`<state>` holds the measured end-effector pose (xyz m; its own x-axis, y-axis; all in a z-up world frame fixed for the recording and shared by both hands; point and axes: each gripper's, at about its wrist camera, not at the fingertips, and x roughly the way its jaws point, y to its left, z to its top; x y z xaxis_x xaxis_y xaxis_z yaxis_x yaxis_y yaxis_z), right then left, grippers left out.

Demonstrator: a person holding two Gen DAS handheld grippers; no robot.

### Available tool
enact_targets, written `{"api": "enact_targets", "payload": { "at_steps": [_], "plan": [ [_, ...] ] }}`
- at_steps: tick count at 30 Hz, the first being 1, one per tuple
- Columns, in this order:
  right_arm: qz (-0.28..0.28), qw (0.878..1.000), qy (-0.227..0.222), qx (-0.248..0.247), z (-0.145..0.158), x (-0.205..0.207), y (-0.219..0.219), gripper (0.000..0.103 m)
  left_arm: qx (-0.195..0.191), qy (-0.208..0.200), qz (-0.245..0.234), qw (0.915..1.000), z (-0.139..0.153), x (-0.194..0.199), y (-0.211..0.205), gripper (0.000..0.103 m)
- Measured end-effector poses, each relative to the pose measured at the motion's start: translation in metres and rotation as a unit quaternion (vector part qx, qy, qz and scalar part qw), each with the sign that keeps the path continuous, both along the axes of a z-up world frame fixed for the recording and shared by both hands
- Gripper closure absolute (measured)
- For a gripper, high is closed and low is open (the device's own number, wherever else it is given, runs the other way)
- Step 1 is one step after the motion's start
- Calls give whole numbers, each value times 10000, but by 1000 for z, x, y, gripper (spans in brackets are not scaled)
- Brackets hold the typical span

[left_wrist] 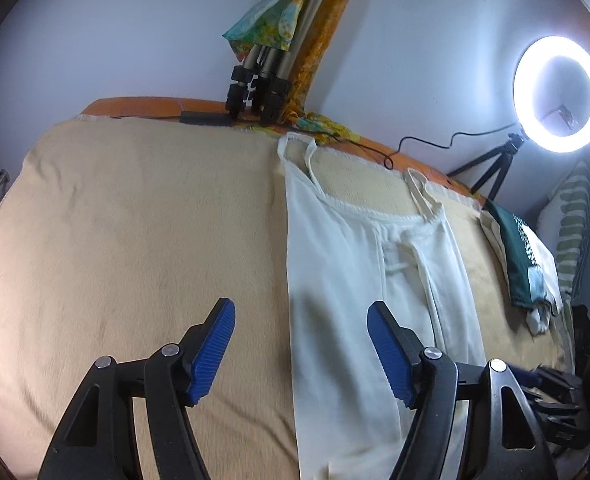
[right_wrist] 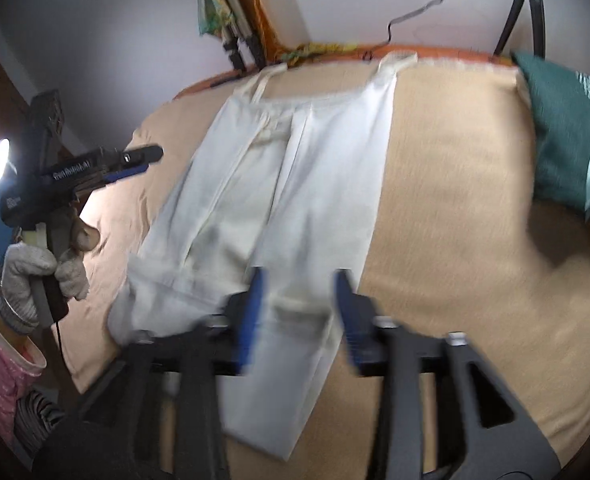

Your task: Fold small clothes

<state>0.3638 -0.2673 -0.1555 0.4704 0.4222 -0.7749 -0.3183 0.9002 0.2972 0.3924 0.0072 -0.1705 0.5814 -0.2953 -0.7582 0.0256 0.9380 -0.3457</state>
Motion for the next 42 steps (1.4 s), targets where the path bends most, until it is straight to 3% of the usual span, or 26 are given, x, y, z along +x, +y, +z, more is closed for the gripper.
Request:
{"api": "enact_targets", "payload": {
  "at_steps": [3,10,14,20,22,23,24,26,28,37,42],
  "plan": [
    [-183,9996,-215,14,9,25,-8,44,-108,69,0,9999,-9,22,-1,30],
    [-735,9970,36,233,-8,108,-28,44,16,202,-47,9998,-28,65,-4,31],
    [-769,9964,115,344,-18,141,-23,44,90,181,-77,9998,-32,82,-6,31],
    [-640,9979,50,83,-28,177,-2,45,81,141,-6,9999,-34,105,-6,33],
    [-598,9981,34,169,-30,184,2,53,111,95,56,9999,-36,110,-7,43],
    [-592,9981,35,193,-32,186,5,64,186,75,88,9998,-36,112,-9,49],
    [-573,9982,44,164,-34,188,8,69,258,68,60,9996,-37,113,-11,69],
    [-511,9987,-2,60,-36,188,14,88,349,68,-3,9994,-38,116,-15,78],
    [-482,9988,15,66,-36,189,14,94,180,114,-118,9997,-39,118,-15,103],
    [-477,9978,-350,304,1,169,8,96,-336,-118,-97,9993,-21,100,-7,103],
    [-375,9969,-572,383,30,148,9,96,-334,-274,-176,9989,-2,83,-13,103]
  ]
}}
